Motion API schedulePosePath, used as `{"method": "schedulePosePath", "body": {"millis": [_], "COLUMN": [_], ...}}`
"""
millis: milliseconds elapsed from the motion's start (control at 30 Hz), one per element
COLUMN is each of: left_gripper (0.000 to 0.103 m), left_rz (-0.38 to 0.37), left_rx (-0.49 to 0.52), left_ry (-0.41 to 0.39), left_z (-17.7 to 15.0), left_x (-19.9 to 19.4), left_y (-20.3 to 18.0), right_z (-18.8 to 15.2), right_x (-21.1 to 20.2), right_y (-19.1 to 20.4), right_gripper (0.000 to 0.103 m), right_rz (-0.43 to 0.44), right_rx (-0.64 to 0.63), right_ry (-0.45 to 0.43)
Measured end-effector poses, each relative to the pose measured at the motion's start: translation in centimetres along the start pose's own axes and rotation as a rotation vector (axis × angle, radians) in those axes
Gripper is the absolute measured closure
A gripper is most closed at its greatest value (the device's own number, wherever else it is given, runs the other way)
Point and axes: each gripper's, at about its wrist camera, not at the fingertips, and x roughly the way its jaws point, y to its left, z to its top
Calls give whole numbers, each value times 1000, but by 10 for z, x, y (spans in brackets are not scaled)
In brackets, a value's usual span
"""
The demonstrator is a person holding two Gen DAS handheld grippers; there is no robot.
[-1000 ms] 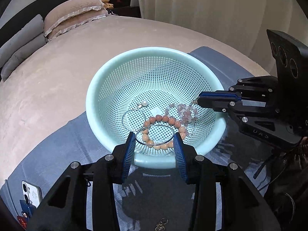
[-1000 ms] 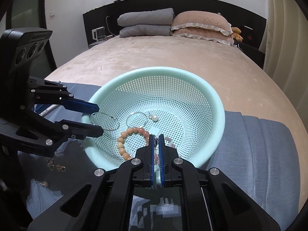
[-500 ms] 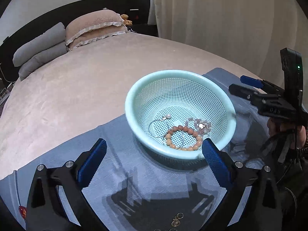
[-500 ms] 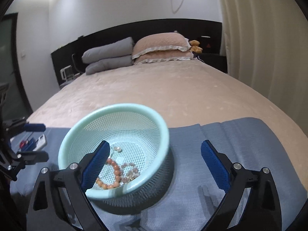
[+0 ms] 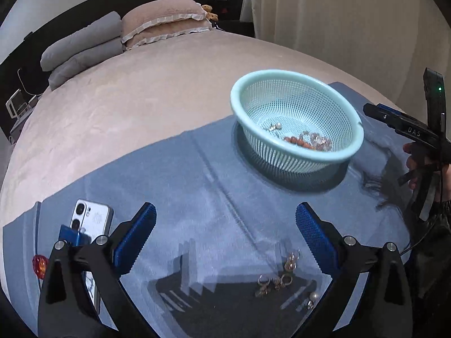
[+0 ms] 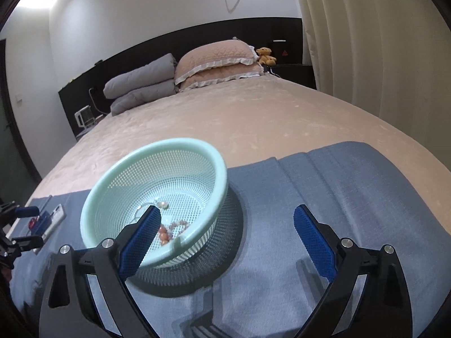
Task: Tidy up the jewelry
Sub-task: 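Withdraw both tools from the basket toward the remaining small earrings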
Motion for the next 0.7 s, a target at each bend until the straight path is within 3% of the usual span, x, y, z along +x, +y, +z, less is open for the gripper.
{"method": "schedulePosePath", "body": {"millis": [300,700], "left_gripper": [6,6], "left_rz": [1,-3], "left_rx": [-103,-90], "left_ry": [84,113], "left_z": [-63,-85], "left_x": [1,4], "left_y": [14,9], "right_z": [-37,-88], "right_x": [-30,-42], "right_y": [34,109], "right_gripper": [12,12], "right_rz": [103,237], "right_rx": [-58,-312], "right_ry": [-1,94]}}
